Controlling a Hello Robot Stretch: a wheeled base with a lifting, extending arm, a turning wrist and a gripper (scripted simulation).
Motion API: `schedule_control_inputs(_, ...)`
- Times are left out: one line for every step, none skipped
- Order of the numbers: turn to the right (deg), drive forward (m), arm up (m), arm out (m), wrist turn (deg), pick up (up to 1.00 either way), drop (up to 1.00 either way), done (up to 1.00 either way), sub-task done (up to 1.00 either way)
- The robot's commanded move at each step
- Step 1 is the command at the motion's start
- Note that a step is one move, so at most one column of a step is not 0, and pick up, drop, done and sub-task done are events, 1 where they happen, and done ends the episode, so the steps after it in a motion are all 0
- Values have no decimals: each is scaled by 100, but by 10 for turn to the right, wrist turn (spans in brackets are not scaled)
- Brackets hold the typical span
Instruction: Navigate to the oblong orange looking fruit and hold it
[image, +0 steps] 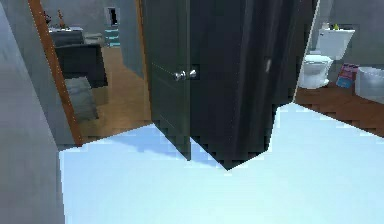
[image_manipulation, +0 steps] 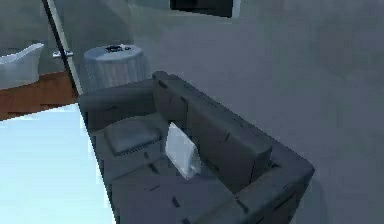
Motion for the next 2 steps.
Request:
schedule_control_inputs(-180, 0, 0, 0, 0, 0, 0, 0, 0)
schedule_control_inputs(0, 100, 0, 0, 0, 0, 0, 0, 0)
